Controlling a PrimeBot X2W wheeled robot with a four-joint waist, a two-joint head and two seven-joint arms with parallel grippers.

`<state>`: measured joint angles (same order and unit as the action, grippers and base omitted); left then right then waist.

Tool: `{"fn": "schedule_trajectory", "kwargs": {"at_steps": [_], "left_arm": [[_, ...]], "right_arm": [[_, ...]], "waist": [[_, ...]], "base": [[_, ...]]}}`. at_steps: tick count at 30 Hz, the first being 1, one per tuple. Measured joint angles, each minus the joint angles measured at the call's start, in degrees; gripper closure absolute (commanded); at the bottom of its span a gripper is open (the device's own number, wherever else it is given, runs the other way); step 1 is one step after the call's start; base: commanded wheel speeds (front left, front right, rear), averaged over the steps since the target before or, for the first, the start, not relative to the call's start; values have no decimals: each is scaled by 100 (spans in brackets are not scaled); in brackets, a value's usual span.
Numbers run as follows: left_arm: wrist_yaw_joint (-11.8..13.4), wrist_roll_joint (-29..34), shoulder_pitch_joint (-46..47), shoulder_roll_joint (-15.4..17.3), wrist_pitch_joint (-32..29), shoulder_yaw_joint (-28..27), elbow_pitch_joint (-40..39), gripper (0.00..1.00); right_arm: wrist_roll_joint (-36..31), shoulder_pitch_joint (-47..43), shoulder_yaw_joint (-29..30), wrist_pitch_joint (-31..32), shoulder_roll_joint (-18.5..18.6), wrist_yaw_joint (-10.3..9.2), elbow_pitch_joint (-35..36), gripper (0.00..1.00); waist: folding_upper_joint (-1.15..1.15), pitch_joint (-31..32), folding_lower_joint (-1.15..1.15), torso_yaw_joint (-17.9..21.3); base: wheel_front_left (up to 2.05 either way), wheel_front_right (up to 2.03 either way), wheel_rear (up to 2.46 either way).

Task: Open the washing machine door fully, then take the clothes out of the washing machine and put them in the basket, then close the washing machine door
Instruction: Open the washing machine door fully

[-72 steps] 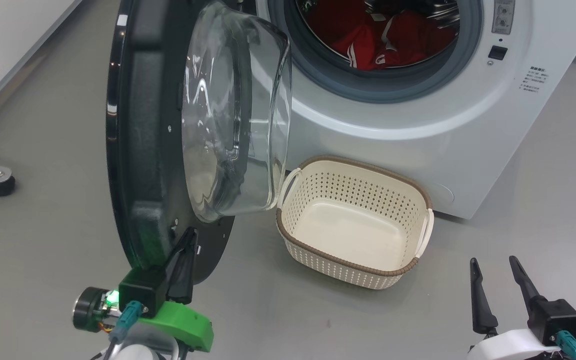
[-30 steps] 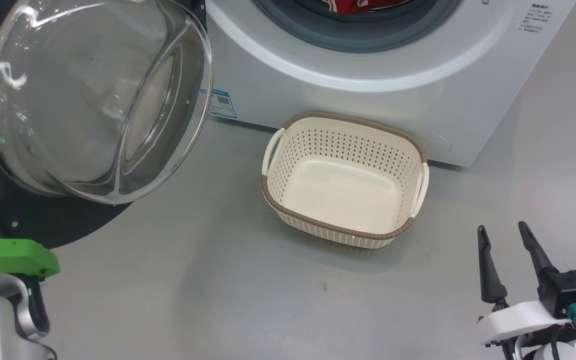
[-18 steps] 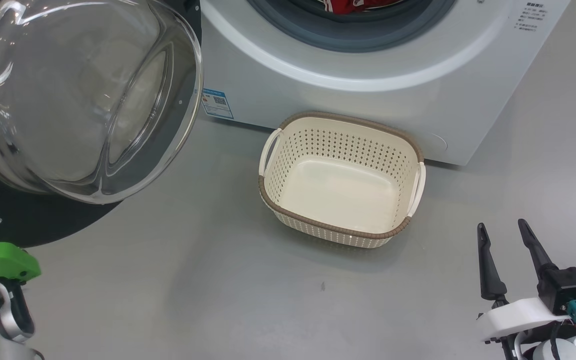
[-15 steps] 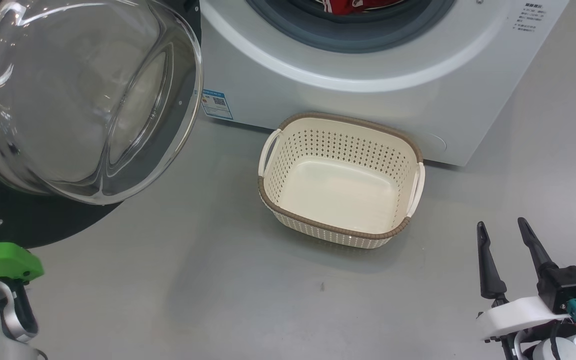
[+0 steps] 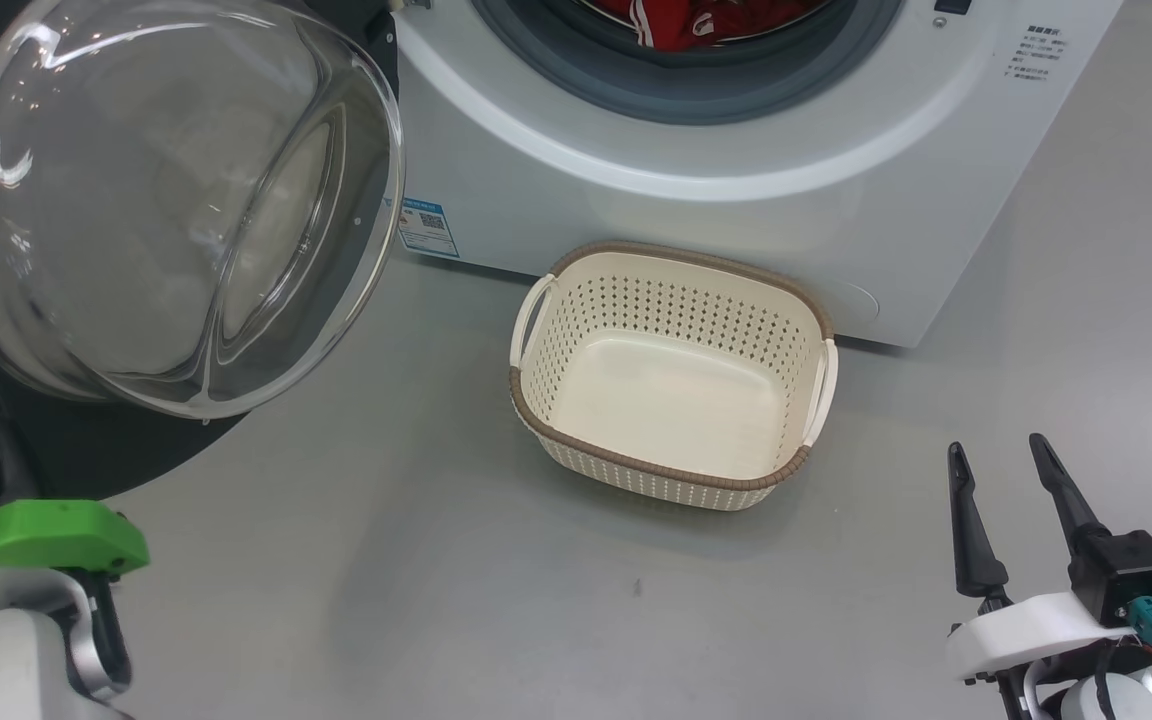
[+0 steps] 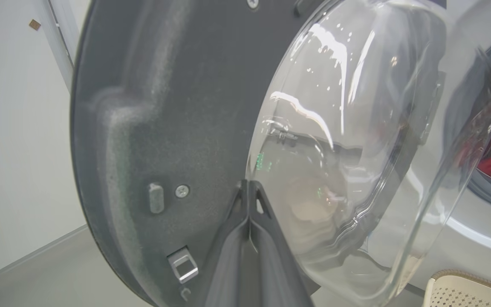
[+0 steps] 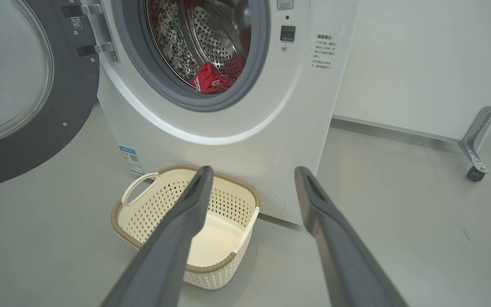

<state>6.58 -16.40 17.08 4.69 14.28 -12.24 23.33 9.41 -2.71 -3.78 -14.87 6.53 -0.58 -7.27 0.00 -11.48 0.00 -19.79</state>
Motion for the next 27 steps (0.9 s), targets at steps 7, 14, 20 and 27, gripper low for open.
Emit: {"fn": "schedule_trajectory", "kwargs": {"at_steps": [7,14,20,27], "left_arm": [[-183,143,-465,-180,16,352,-367,100],[-368,199,-834,-219,16,748,-730,100],[-543,236,-1131,-255,16,1145,-975,100],[-692,236,-1327,-254,18,1452,-1224,100]], "right_arm": [[0,-2,36,0,-36,-5,2,0],[0,-4,38,0,-75,-5,4,0],[-20,-3,-46,0,-113,3,8,0],[-41,-2,-136,0,-157,51,13,0]], "waist": [[0,88,0,-10],[0,153,0,-4],[0,200,0,83],[0,269,0,334]], "base": [[0,0,0],[0,0,0],[0,0,0],[0,0,0]]}}
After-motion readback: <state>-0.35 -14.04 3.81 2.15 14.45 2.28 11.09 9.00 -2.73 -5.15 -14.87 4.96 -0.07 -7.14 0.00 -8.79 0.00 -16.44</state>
